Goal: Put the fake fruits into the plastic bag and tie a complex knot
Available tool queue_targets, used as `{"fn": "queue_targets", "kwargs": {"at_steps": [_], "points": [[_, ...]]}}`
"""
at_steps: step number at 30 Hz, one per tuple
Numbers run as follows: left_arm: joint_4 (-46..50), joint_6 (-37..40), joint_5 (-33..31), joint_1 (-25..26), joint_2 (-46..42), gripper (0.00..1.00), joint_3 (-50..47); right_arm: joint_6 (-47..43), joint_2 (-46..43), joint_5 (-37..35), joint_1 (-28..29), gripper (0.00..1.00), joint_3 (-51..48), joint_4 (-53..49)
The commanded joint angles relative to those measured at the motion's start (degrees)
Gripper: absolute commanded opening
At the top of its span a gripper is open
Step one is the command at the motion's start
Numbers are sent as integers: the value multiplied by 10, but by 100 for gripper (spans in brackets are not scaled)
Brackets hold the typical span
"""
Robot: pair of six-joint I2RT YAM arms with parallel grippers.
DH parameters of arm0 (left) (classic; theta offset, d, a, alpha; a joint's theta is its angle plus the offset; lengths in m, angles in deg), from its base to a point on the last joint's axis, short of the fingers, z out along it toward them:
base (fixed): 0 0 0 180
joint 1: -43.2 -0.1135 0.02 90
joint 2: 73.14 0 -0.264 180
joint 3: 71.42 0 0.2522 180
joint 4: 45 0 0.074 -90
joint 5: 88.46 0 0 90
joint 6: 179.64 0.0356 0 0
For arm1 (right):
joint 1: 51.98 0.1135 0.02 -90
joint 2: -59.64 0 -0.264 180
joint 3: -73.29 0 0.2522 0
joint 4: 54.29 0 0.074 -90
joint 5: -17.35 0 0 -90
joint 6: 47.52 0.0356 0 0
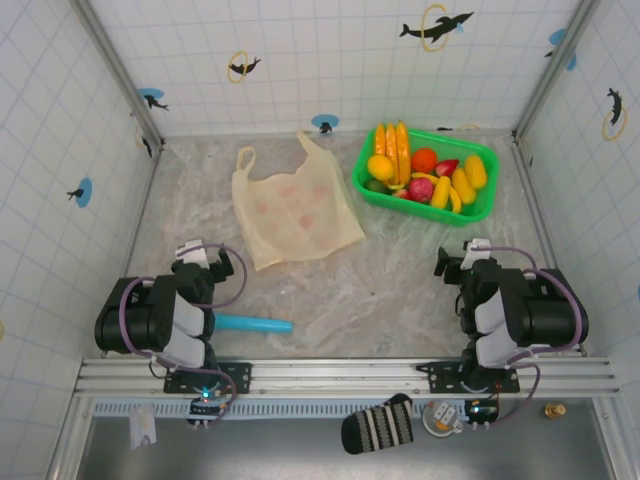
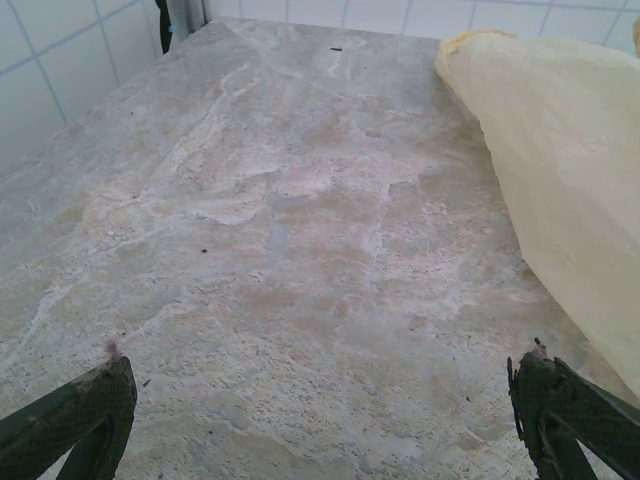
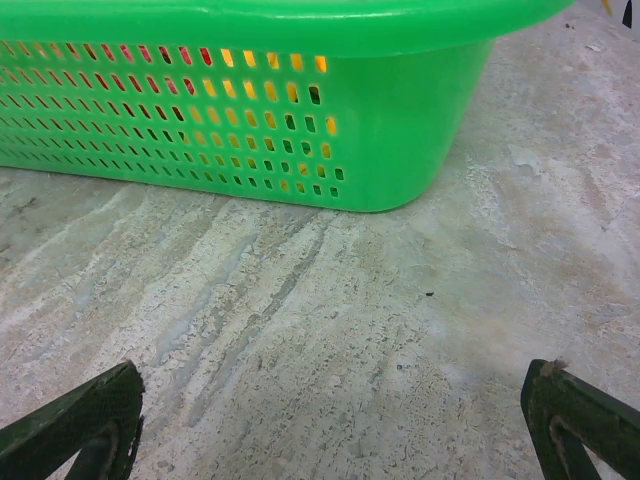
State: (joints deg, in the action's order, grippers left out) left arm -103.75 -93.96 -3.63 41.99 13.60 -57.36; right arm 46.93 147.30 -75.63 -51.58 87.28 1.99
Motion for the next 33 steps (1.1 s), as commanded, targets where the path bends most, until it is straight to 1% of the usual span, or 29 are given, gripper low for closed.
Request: {"fn": "queue_targets", "kwargs": {"at_steps": [1, 5, 30, 33], "points": [[-6, 7, 0, 1, -1, 98, -2, -3, -5, -4, 2, 100, 5, 10], [-1, 5, 12, -6, -1, 98, 0, -3, -5, -5, 3, 100, 5, 10], [-3, 5, 13, -5, -5, 98, -2, -3, -6, -3, 4, 100, 1, 15], [33, 15, 32, -5, -28, 98, 8, -10, -13, 10, 6, 100, 9, -4]]}}
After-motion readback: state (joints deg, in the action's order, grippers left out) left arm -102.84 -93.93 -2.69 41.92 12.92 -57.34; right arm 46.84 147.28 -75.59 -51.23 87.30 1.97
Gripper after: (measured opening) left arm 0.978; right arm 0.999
